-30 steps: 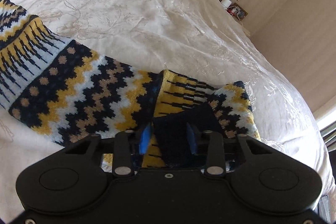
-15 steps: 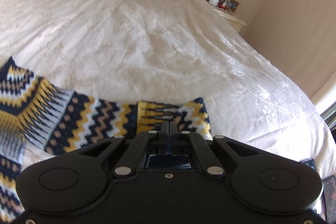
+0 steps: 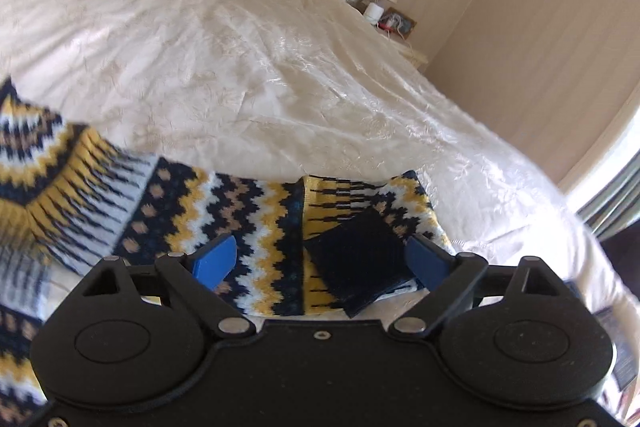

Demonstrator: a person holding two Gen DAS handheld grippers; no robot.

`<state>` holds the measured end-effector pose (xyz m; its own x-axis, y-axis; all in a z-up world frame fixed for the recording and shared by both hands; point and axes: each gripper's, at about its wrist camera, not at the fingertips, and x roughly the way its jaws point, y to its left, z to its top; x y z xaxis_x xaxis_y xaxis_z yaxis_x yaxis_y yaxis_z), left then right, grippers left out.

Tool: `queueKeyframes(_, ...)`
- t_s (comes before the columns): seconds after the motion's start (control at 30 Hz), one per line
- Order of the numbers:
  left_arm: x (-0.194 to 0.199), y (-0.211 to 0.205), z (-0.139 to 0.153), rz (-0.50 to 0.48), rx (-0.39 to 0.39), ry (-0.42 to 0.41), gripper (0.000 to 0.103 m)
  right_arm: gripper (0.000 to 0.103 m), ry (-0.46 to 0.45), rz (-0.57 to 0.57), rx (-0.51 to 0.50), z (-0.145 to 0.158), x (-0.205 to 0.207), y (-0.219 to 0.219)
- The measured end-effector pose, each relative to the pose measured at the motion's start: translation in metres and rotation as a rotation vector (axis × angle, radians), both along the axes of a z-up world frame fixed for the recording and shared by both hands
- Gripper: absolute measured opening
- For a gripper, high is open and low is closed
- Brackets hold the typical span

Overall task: Fold small clothes
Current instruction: 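Move the right gripper to the sweater's sleeve cuff and grasp it, then lift the cuff with the right gripper and fold the sleeve across the body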

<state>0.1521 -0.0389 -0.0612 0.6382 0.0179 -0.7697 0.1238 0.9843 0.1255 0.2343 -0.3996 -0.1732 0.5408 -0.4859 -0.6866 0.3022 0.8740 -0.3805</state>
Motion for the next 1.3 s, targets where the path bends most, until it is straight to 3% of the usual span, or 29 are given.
queueKeyframes(0.1,0.008,-0.008,-0.001,0.009,-0.006,-0.017,0.056,0.086,0.021,0.057,-0.039,-0.012,0.005,0.002)
queueKeyframes(0.17,0.016,-0.014,-0.003,0.019,-0.014,-0.004,0.056,0.075,0.038,0.056,-0.045,-0.020,0.011,-0.003)
queueKeyframes(0.23,0.024,-0.019,-0.007,0.025,-0.029,0.014,0.056,0.070,0.058,0.034,-0.041,-0.028,0.019,-0.012)
queueKeyframes(0.4,0.039,-0.033,-0.016,0.007,-0.041,0.052,0.056,0.064,0.113,0.031,-0.043,-0.054,0.031,-0.025)
queueKeyframes(0.53,0.046,-0.040,-0.024,-0.009,-0.036,0.074,0.056,0.056,0.135,0.062,-0.100,-0.068,0.029,-0.027)
queueKeyframes(0.63,0.050,-0.042,-0.028,-0.014,-0.041,0.087,0.056,0.042,0.144,0.074,-0.113,-0.066,0.025,-0.033)
queueKeyframes(0.7,0.051,-0.041,-0.030,-0.017,-0.044,0.090,0.056,0.026,0.131,0.081,-0.037,-0.058,0.022,-0.043)
queueKeyframes(0.73,0.051,-0.040,-0.030,-0.019,-0.046,0.091,0.056,0.007,0.124,0.081,0.011,-0.053,0.021,-0.049)
queueKeyframes(0.77,0.051,-0.039,-0.030,-0.019,-0.050,0.091,0.056,0.006,0.120,0.067,0.050,-0.047,0.021,-0.055)
queueKeyframes(0.93,0.047,-0.025,-0.029,-0.012,-0.077,0.087,0.056,0.006,0.055,0.039,0.141,-0.004,0.017,-0.065)
queueKeyframes(1.1,0.038,0.001,-0.031,0.004,-0.113,0.091,0.056,0.006,-0.065,0.013,0.346,0.058,0.018,-0.063)
queueKeyframes(1.3,0.027,0.044,-0.033,0.035,-0.150,0.104,0.056,0.006,-0.162,0.128,0.566,0.124,0.036,-0.017)
